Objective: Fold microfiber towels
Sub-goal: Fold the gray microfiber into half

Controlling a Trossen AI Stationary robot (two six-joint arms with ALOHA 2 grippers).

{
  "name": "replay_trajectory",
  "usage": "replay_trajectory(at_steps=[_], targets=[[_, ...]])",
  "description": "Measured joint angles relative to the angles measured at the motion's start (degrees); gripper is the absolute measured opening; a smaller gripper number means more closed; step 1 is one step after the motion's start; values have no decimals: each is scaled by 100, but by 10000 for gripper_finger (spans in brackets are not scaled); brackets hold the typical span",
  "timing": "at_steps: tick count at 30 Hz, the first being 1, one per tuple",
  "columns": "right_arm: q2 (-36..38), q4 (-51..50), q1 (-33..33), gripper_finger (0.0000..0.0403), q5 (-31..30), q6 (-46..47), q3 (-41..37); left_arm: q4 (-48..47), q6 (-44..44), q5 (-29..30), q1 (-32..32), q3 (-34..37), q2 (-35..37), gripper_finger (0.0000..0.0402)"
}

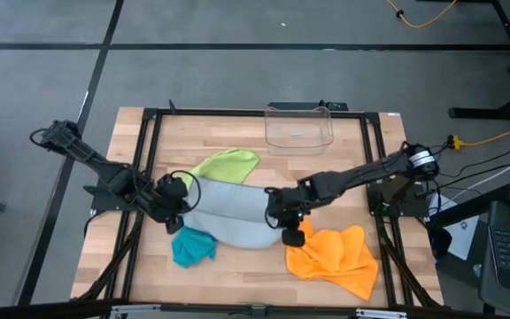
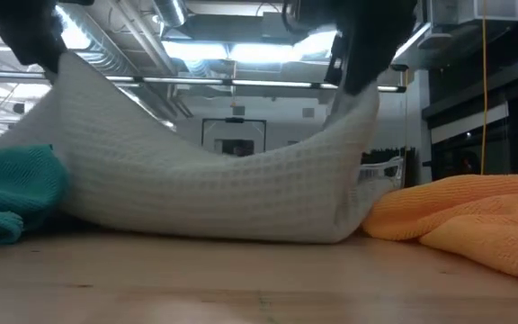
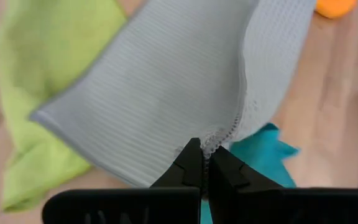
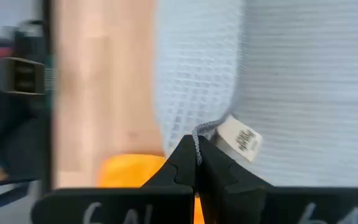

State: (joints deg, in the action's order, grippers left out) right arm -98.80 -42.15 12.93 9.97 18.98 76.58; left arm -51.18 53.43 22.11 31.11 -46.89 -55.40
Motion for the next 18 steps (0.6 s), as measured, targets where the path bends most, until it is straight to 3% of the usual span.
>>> replay_trajectory(at_steps=[9, 18], targets=[[1, -57, -480, 3, -434, -292, 0, -578, -4, 670, -368, 0, 2, 0], [-16, -208, -835, 3, -447, -269, -348, -881, -126, 752, -810, 0, 0, 0]])
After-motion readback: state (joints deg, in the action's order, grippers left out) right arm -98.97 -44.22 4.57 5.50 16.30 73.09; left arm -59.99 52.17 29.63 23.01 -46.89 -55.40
